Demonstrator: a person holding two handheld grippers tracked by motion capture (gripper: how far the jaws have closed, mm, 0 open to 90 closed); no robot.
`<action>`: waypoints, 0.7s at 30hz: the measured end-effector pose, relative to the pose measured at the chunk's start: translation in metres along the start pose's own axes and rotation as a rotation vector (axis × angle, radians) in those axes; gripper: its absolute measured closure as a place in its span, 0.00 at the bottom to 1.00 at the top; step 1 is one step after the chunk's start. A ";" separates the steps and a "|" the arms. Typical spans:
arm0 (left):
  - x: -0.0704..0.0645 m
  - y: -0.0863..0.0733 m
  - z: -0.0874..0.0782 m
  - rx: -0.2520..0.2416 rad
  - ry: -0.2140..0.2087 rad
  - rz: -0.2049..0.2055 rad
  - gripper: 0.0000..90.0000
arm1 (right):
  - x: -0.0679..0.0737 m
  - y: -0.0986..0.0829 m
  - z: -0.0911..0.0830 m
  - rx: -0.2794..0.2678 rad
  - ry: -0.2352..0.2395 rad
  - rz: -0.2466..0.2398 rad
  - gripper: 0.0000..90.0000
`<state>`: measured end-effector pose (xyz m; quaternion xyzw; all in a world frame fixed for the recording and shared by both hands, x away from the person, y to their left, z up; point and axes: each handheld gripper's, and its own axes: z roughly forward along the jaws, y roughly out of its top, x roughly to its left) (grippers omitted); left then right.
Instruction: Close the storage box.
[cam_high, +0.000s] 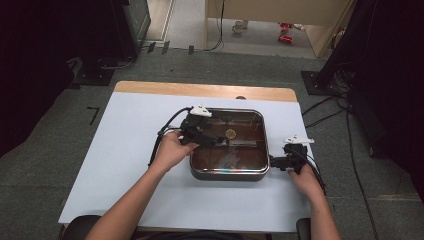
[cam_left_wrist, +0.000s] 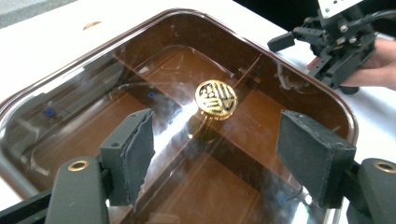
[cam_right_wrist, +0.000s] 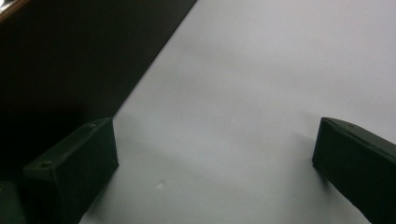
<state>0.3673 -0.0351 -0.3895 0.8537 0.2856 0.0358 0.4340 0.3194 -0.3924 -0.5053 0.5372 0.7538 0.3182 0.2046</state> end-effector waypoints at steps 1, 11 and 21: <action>0.001 -0.003 -0.004 -0.001 0.014 0.002 0.31 | 0.000 0.000 0.000 0.000 0.000 0.000 0.00; 0.011 -0.027 -0.030 -0.051 0.064 0.015 0.29 | 0.000 0.000 0.000 -0.001 0.000 -0.002 0.00; 0.022 -0.052 -0.052 -0.063 0.109 0.010 0.28 | 0.000 0.000 0.000 -0.001 0.000 -0.001 0.00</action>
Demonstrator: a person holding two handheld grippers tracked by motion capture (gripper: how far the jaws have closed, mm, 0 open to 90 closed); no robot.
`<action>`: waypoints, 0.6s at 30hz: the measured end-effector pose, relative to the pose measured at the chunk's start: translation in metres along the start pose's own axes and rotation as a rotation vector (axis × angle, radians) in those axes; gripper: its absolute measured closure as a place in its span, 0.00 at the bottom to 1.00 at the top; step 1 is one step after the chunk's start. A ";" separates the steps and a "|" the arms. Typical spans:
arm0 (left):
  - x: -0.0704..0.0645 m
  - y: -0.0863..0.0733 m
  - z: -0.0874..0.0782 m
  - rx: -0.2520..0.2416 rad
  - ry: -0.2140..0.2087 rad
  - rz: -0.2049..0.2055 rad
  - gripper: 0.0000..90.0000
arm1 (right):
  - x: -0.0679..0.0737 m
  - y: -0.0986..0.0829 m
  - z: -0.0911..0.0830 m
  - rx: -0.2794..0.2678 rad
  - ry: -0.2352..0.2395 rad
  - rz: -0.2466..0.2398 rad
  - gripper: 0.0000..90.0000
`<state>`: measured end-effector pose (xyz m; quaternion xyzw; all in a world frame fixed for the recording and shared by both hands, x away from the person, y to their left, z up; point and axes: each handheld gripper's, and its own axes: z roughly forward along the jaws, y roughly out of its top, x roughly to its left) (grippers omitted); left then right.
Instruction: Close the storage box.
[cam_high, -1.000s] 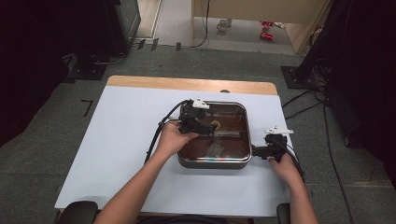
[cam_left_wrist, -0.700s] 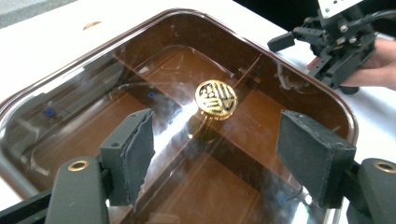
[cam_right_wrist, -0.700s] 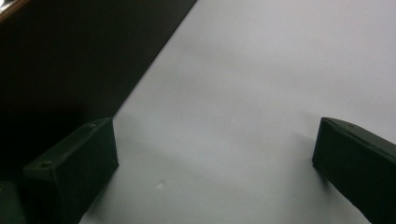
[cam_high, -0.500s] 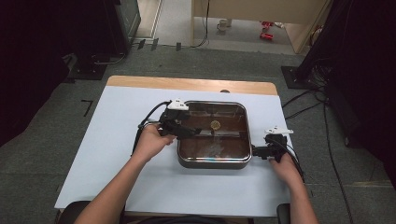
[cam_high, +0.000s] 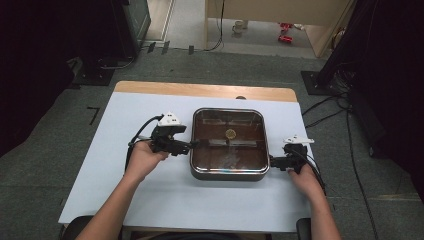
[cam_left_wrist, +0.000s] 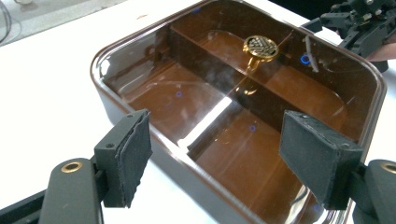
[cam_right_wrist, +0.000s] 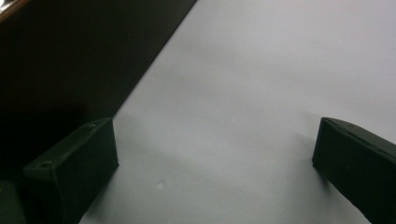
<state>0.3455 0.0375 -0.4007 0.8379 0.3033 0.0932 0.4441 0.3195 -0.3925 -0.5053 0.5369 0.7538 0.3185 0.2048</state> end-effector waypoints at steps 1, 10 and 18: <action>0.002 -0.003 -0.002 0.000 0.003 0.001 0.27 | 0.000 0.000 0.000 0.000 0.000 0.000 0.00; 0.019 -0.030 -0.018 -0.026 0.052 -0.019 0.27 | 0.000 0.000 0.000 0.000 0.000 0.000 0.00; 0.026 -0.055 -0.021 -0.002 0.092 -0.040 0.27 | 0.000 0.000 0.000 0.000 0.000 0.000 0.00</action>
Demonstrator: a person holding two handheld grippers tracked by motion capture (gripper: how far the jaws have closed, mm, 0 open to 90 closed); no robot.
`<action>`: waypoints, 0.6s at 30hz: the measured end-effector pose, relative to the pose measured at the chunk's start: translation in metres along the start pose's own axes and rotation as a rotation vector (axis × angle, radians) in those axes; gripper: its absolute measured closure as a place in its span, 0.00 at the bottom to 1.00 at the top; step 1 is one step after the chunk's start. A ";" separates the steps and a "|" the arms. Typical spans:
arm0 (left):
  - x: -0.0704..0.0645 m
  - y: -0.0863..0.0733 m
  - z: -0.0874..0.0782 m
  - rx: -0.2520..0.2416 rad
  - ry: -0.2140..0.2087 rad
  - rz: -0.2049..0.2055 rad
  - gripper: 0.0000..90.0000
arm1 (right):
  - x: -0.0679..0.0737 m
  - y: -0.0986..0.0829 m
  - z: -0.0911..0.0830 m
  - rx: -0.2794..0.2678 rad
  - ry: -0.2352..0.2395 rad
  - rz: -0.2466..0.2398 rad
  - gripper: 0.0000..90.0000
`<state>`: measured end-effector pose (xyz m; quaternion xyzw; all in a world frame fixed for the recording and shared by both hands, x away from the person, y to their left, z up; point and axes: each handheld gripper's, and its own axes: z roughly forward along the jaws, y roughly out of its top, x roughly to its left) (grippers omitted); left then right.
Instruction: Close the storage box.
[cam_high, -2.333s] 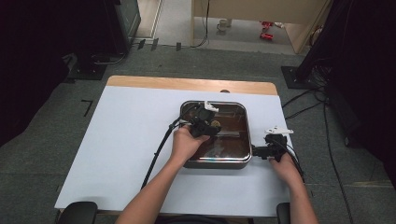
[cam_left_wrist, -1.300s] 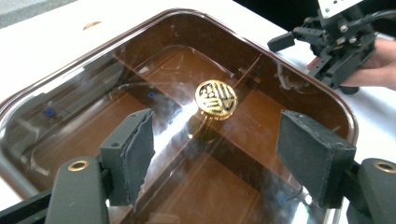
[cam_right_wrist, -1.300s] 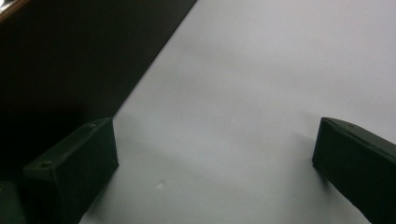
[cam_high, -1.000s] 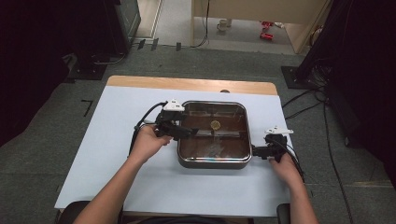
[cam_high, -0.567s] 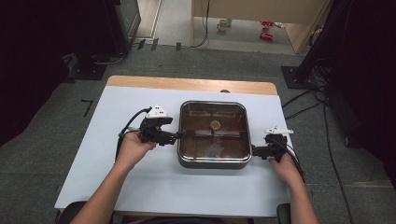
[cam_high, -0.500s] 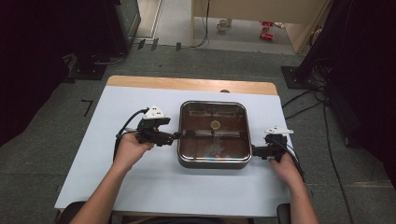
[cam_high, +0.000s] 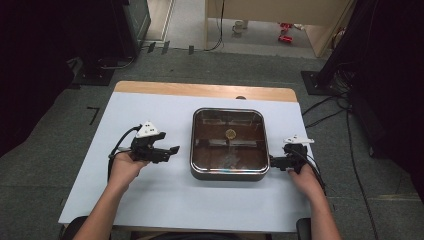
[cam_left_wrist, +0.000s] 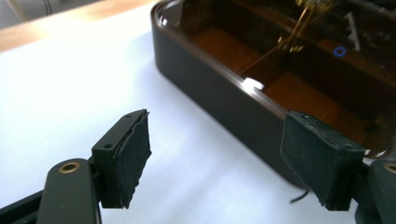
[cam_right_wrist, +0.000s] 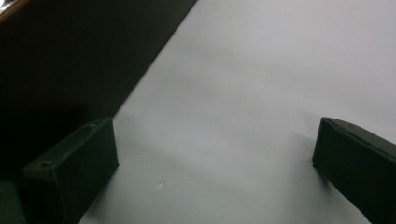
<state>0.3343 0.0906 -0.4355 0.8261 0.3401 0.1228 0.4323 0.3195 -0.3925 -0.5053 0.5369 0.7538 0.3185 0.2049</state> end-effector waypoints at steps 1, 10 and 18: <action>0.001 -0.003 0.000 0.003 0.011 -0.002 0.27 | 0.000 0.000 0.000 0.000 0.000 0.001 0.00; 0.006 -0.023 0.003 0.043 0.032 -0.044 0.27 | 0.000 0.000 0.000 0.001 0.000 0.001 0.00; 0.012 -0.035 0.017 0.122 0.071 -0.078 0.27 | 0.000 0.000 0.000 0.001 0.000 0.001 0.00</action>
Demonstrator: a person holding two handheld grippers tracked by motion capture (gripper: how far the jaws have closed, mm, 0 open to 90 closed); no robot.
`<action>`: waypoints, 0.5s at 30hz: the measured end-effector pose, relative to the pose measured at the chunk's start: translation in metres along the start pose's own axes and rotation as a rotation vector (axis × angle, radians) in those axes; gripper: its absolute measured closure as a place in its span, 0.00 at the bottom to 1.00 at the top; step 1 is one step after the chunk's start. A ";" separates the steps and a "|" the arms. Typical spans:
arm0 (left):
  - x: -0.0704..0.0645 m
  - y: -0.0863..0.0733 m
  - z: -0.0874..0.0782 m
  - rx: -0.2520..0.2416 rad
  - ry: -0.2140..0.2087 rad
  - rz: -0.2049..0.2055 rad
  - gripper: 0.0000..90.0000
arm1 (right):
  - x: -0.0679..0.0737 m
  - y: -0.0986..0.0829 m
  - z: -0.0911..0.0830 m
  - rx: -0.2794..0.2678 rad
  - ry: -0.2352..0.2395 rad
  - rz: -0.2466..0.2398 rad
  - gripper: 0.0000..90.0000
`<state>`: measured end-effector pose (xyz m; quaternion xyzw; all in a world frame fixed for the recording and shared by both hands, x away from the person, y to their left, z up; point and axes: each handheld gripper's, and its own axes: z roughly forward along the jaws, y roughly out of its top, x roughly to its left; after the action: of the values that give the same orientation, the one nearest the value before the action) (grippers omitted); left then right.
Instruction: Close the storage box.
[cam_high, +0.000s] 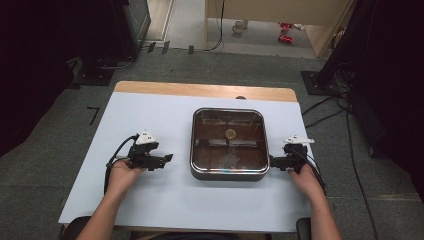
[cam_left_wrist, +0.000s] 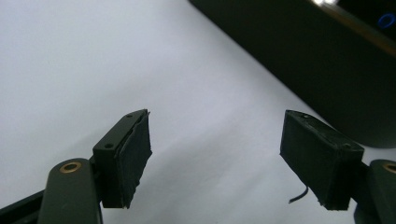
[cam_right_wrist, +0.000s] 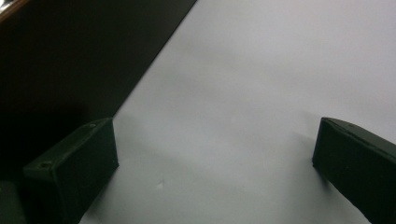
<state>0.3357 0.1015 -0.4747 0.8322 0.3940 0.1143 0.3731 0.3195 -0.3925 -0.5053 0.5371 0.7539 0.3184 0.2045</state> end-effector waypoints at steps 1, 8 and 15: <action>0.000 -0.001 0.002 0.010 0.005 -0.001 0.28 | 0.000 0.000 0.000 0.000 0.000 0.000 0.00; -0.001 -0.005 0.016 0.037 0.003 0.016 0.27 | 0.000 0.000 0.000 0.000 0.000 0.000 0.00; -0.003 -0.008 0.016 0.021 0.012 0.039 0.24 | 0.000 0.000 0.000 0.000 0.000 0.000 0.00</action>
<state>0.3367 0.0938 -0.4915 0.8427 0.3813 0.1225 0.3597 0.3196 -0.3924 -0.5052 0.5373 0.7538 0.3183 0.2044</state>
